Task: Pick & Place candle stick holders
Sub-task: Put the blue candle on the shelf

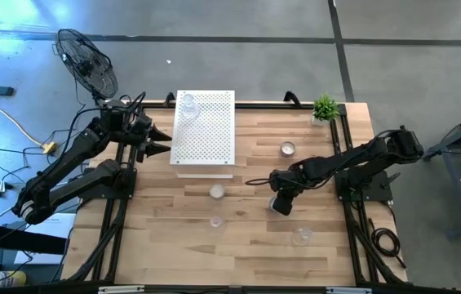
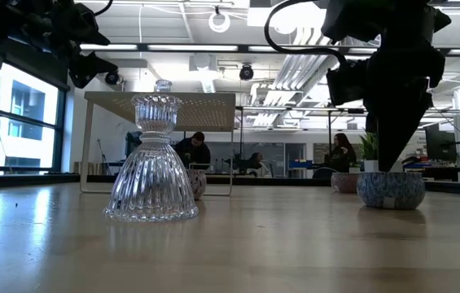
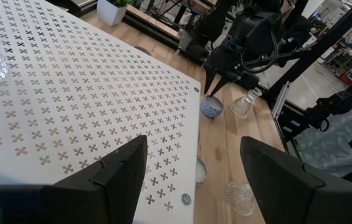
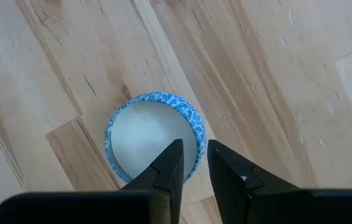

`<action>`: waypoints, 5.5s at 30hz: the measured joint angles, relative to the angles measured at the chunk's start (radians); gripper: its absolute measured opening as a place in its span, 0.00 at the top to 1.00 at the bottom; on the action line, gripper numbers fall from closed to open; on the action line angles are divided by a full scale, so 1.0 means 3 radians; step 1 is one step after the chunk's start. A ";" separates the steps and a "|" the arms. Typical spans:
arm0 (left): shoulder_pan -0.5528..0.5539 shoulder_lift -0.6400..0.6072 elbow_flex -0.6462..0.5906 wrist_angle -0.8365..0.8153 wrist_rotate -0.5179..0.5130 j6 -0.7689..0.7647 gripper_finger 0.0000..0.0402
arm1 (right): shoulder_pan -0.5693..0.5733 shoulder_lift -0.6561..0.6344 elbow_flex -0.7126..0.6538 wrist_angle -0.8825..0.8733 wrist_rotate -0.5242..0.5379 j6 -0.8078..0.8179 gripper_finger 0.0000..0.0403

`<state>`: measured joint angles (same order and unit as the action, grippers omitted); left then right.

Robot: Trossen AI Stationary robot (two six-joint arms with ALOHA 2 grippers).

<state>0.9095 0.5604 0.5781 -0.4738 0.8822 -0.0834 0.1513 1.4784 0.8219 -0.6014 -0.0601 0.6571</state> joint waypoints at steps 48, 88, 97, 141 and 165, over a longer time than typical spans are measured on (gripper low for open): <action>0.0000 -0.0001 0.0000 -0.0002 0.0080 0.0025 0.37 | 0.0062 0.0184 -0.0001 0.0067 0.0080 -0.0013 0.83; 0.0000 0.0000 0.0000 0.0001 0.0009 0.0036 0.37 | 0.0057 0.0181 0.0884 -0.0980 0.0638 -0.0545 1.00; -0.0001 -0.0001 0.0000 0.0001 0.0019 0.0037 0.37 | -0.0115 0.0179 0.1950 -0.1531 0.1050 -0.1031 1.00; 0.0001 0.0000 0.0001 0.0968 0.0326 -0.0521 0.37 | -0.1427 0.1141 0.3650 -0.0877 0.0361 -0.2727 1.00; -0.0001 0.0002 0.0001 0.0949 0.0172 -0.0391 0.37 | -0.1241 0.1376 0.3236 -0.0647 -0.0085 -0.2570 1.00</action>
<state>0.9092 0.5610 0.5785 -0.1890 0.9338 -0.2006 -0.2211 1.8911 1.7927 -0.7956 -0.0854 -0.1140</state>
